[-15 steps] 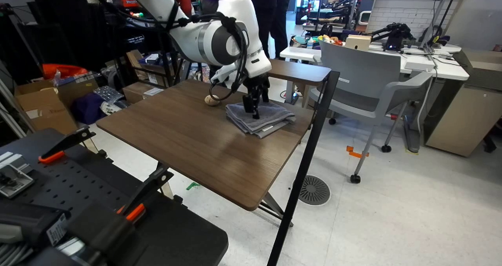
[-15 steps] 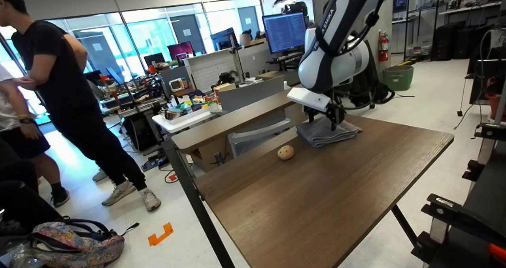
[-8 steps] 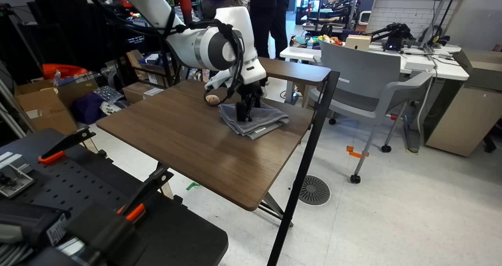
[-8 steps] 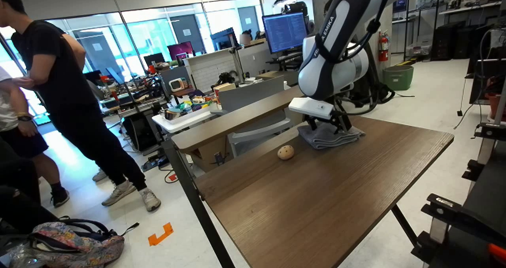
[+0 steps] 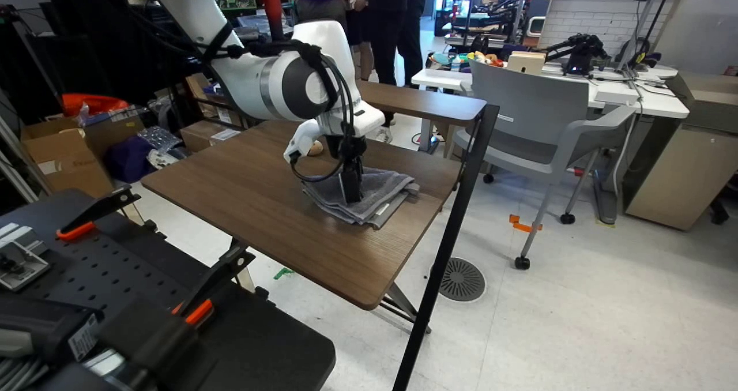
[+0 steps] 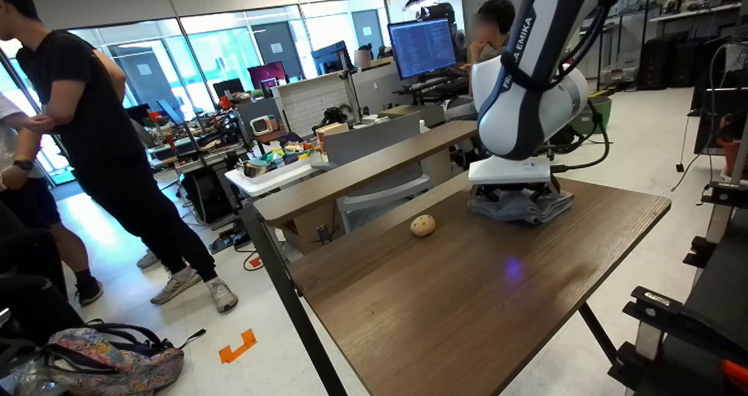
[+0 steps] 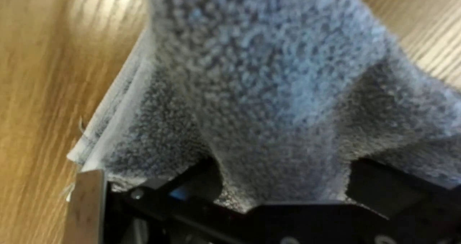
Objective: Slide the towel across the table and move the toy to the right.
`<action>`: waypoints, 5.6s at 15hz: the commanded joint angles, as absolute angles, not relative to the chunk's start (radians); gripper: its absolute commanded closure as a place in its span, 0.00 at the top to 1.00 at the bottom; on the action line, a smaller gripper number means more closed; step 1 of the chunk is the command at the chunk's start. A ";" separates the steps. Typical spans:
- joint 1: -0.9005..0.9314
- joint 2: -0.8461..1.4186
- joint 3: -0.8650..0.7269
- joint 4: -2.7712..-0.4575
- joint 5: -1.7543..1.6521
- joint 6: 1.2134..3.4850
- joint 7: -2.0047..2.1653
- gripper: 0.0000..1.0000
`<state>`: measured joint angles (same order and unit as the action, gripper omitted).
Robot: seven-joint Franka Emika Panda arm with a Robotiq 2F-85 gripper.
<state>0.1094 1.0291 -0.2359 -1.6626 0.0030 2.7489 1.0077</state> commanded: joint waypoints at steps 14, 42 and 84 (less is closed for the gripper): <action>0.085 1.177 -0.272 -1.468 0.049 2.484 1.040 1.00; 0.017 0.872 -0.101 -2.052 0.160 3.033 0.362 1.00; 0.196 0.886 0.084 -2.027 0.209 2.802 0.336 1.00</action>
